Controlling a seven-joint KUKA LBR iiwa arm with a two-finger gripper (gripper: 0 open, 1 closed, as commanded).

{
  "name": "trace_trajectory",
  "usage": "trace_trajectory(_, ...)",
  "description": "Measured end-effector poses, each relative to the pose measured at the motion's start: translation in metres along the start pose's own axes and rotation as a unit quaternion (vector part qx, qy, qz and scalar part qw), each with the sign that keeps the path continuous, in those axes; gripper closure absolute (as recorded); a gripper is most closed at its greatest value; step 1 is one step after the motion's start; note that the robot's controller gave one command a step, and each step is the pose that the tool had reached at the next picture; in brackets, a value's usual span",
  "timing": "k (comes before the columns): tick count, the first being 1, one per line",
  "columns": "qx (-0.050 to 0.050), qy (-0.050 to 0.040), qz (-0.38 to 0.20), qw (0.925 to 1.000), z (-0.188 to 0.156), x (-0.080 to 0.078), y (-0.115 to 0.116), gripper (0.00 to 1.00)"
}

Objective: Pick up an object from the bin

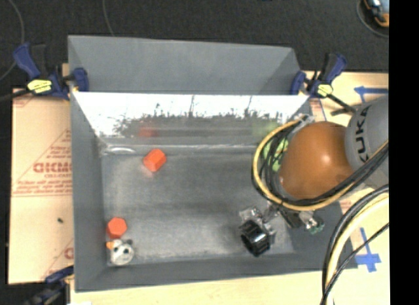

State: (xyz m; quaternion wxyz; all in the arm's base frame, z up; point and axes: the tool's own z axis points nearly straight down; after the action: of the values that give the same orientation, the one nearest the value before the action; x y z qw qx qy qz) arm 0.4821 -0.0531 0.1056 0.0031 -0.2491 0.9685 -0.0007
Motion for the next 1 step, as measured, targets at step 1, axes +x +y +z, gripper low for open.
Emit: trace_trajectory(1,-0.001,0.0007,0.0,1.0,-0.0157,0.0002,0.0002,1.0)
